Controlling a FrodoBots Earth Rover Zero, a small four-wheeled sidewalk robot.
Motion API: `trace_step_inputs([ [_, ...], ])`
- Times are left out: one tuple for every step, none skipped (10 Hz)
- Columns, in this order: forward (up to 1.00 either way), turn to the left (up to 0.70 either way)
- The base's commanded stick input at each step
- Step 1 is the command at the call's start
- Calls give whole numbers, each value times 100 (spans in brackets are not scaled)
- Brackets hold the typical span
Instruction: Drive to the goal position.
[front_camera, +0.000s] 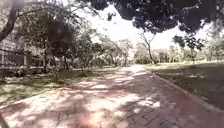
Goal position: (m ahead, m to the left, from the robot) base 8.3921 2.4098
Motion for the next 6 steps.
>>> trace_step_inputs([
  [70, -28],
  [70, -19],
  [70, -10],
  [70, -1],
  [70, 0],
  [70, 0],
])
